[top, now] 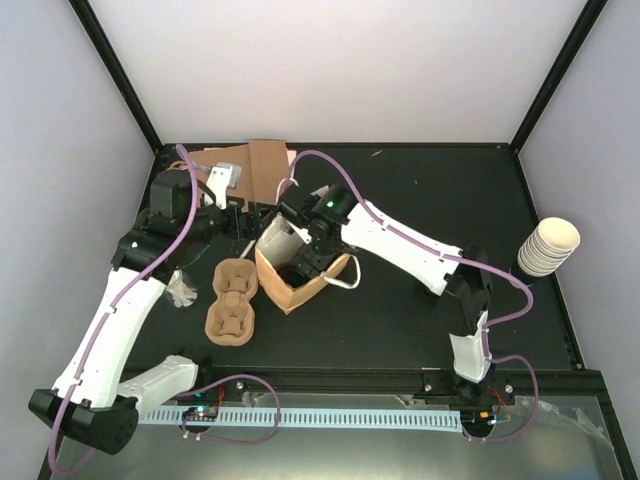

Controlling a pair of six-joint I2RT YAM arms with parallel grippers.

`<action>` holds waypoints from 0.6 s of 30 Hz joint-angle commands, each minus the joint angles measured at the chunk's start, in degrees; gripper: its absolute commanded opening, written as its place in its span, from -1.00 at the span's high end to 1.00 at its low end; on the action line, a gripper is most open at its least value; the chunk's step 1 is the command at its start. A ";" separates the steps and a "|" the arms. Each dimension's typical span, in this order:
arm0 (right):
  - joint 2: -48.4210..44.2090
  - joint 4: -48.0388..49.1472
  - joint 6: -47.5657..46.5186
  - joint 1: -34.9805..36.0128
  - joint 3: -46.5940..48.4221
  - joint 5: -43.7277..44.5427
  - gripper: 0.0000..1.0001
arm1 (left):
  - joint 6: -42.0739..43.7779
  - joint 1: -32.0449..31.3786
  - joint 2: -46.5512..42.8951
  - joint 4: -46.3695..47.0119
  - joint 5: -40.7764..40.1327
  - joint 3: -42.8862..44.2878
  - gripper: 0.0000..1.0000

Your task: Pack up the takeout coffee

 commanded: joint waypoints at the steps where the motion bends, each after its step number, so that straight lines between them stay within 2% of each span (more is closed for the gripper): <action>1: -1.91 -2.73 0.10 -0.33 2.28 2.11 -1.00 | 1.58 0.17 -1.49 -3.49 0.46 0.11 -0.98; 9: -3.17 -3.32 0.68 -0.29 3.34 2.80 -1.00 | 3.01 0.17 -4.94 -6.53 0.04 -0.63 -0.97; 15: -4.98 -3.08 1.18 -0.26 10.03 2.42 -1.00 | 4.19 0.17 -4.75 -7.74 -0.20 0.57 -0.97; 18: -4.81 -3.77 1.22 -0.18 14.10 2.04 -0.99 | 5.80 0.17 -3.31 -8.36 1.98 1.32 -0.91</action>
